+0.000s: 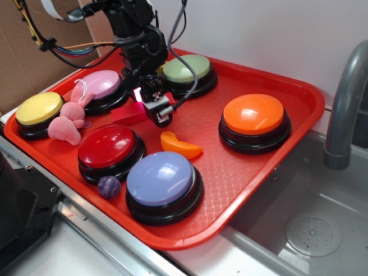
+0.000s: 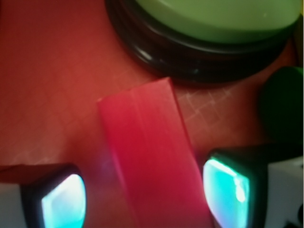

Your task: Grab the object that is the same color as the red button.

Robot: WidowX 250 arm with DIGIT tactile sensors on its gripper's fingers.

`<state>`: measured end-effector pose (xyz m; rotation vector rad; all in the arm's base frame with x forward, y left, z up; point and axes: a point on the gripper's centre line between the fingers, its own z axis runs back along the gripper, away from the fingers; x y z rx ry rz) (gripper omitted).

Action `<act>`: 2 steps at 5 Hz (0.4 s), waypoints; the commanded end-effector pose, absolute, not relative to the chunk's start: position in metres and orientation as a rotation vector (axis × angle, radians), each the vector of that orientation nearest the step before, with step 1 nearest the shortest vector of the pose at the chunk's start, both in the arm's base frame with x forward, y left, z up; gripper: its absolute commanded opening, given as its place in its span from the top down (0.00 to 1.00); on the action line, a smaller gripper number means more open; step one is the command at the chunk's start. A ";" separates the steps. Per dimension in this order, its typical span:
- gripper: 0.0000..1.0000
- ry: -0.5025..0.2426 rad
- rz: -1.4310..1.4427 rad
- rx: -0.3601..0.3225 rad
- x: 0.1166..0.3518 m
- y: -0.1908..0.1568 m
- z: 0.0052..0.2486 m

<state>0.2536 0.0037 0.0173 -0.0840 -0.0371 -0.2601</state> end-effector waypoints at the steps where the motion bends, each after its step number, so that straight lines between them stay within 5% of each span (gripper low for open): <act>1: 1.00 -0.051 -0.295 -0.081 0.265 -0.005 0.019; 2: 1.00 -0.040 -0.270 -0.080 0.263 -0.006 0.034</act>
